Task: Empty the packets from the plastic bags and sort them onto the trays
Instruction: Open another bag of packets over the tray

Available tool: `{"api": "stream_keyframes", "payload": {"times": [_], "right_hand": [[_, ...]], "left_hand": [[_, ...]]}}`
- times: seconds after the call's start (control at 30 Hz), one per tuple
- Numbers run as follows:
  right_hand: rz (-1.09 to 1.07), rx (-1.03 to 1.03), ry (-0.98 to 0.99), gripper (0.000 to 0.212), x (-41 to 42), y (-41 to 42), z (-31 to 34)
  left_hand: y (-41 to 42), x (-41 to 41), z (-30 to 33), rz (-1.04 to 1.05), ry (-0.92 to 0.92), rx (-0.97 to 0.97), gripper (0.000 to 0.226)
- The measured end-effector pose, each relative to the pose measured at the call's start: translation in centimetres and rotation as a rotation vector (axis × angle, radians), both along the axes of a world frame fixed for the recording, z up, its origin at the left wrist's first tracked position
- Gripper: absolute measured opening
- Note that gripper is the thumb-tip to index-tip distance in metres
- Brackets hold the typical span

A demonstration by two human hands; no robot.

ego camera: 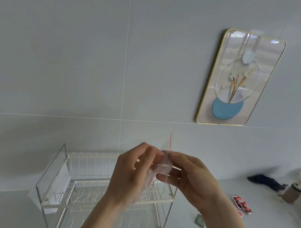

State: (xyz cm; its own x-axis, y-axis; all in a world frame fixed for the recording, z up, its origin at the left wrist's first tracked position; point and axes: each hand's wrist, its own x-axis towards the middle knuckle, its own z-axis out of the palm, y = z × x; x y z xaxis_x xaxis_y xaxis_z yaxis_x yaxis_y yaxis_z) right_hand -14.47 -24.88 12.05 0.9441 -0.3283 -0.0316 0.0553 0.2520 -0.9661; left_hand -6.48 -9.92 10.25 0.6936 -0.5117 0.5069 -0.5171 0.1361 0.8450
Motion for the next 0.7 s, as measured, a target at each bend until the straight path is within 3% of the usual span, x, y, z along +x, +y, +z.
{"api": "stream_keyframes", "payload": {"times": [0.17,0.5,0.7], "right_hand": [[0.038,-0.059,0.095,0.02,-3.2,0.2,-2.7],[0.051,-0.084,0.415,0.014,-7.4,1.5,-10.9],[0.055,-0.02,0.553,0.013,-8.2,2.6,-15.8]], "left_hand": [[0.0,-2.6,-3.0,0.01,0.075,0.096,0.018],[1.3,-7.4,-12.4,-0.146,0.394,0.287,0.033],[3.0,-8.3,-16.9,-0.069,0.404,0.488,0.03]]}}
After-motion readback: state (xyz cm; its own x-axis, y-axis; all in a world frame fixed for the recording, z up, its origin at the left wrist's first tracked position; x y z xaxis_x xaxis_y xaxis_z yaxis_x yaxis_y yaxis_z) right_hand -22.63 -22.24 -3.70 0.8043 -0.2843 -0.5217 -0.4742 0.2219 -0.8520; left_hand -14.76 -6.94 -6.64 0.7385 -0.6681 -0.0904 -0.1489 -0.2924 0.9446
